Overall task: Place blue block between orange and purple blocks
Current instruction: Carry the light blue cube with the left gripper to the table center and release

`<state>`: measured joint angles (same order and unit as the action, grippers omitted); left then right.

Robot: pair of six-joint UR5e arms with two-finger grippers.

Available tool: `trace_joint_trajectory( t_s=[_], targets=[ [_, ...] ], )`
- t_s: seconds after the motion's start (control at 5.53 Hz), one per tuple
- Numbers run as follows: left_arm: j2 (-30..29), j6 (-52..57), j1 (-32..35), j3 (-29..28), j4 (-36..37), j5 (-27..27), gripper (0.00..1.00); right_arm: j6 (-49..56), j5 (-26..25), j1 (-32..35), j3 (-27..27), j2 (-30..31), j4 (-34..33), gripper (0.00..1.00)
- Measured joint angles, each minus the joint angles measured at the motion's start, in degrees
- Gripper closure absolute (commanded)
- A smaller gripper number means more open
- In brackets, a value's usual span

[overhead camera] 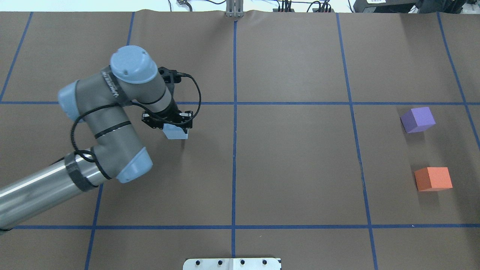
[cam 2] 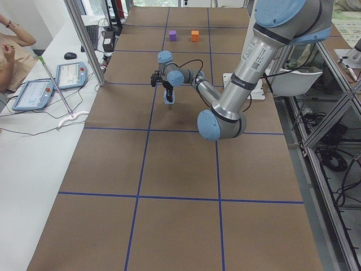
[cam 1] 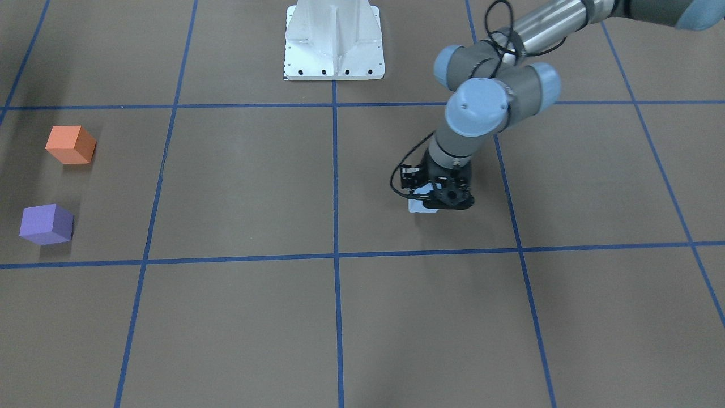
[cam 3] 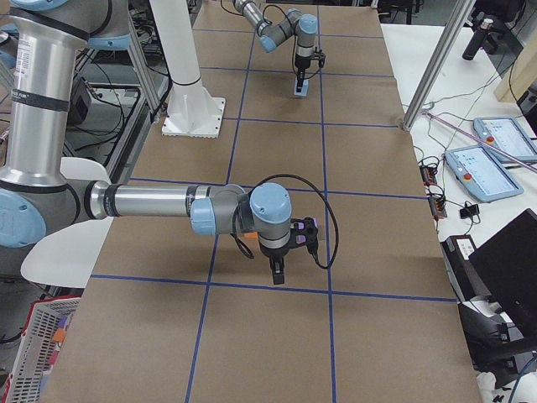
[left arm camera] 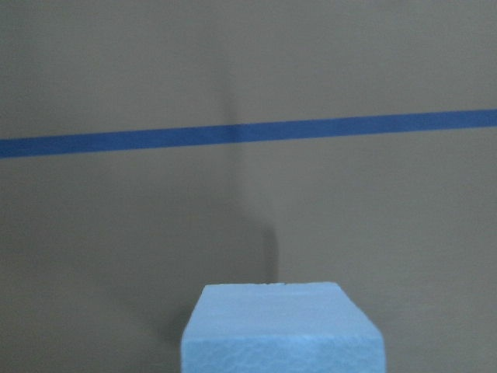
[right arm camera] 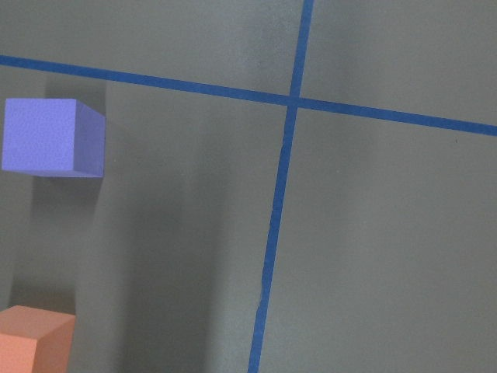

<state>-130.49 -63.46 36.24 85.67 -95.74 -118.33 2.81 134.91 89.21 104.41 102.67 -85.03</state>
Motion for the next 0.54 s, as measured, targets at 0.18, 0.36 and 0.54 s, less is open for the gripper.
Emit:
trace_joint_trajectory(
  t_s=[0.18,0.36,0.54],
  targets=[
    [-6.7,-3.9,-2.6,-5.2,0.7,1.5,0.91,0.0,0.0,0.0,0.0,0.0,0.0,0.00],
    [-11.0,-6.3,-4.3,-8.7,0.9,2.4,0.76,0.1,0.0,0.0,0.0,0.0,0.0,0.00],
    [-13.0,-7.3,-5.6,-10.5,0.9,4.1,0.01,0.4,0.0,0.0,0.1,0.0,0.1,0.00]
  ],
)
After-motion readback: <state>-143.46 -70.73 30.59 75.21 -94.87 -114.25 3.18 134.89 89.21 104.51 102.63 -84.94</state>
